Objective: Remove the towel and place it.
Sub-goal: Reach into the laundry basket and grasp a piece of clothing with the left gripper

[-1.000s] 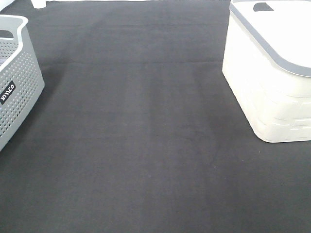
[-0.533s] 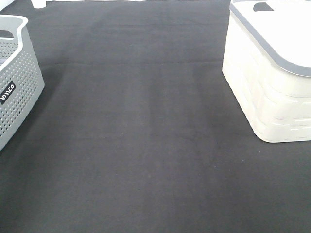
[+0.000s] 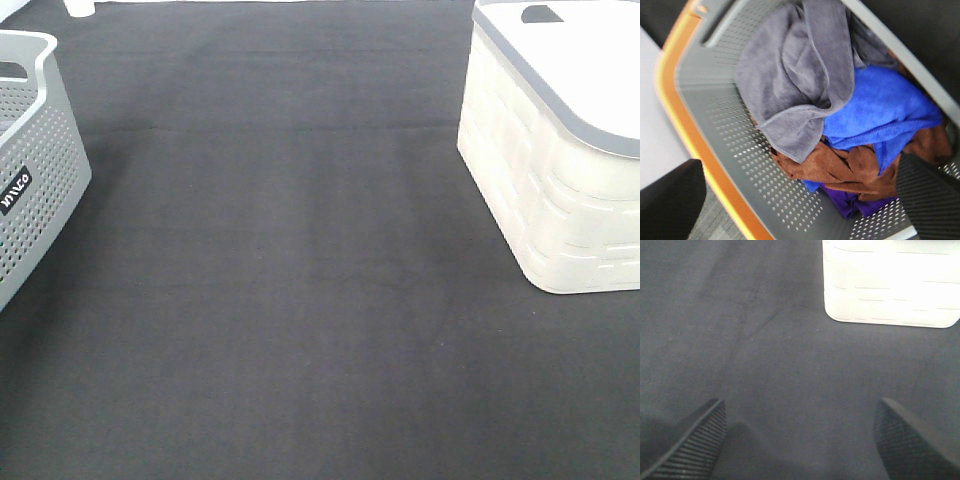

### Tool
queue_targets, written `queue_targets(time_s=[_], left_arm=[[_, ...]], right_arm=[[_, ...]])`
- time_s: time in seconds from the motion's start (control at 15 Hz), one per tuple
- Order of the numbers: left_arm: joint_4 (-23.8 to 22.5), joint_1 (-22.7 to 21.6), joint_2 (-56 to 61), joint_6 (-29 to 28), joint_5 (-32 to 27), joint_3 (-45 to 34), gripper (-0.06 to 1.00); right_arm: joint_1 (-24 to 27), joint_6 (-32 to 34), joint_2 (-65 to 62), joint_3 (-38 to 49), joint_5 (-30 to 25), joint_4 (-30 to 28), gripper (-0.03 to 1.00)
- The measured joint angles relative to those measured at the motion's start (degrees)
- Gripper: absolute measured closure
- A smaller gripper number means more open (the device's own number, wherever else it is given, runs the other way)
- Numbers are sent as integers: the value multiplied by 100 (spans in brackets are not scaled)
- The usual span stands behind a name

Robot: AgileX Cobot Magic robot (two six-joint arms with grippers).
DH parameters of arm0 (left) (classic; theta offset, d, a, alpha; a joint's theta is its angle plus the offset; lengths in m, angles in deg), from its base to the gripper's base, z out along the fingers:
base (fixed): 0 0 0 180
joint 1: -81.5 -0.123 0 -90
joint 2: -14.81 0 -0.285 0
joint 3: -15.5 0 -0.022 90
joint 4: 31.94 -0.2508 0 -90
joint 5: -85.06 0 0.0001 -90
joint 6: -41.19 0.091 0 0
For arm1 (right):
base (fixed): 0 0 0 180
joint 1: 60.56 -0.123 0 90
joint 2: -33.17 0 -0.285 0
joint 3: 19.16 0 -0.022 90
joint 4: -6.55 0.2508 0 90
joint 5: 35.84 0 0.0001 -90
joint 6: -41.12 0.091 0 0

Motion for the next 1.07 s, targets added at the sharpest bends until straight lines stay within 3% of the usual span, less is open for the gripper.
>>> queue_targets(time_s=[0.27, 0.53, 0.8, 1.07], left_arm=[[-327, -40, -1387, 911, 195, 0, -2], [-1473, -40, -2212, 1106, 825, 0, -2], [-1644, -57, -2498, 1375, 1541, 11, -2], [-1673, -172, -3014, 1375, 1576, 11, 1]], right_arm=[[0, 0, 0, 0, 0, 46, 19], [0, 0, 0, 0, 0, 46, 19], [0, 0, 0, 0, 0, 46, 19], [0, 0, 0, 0, 0, 46, 19]])
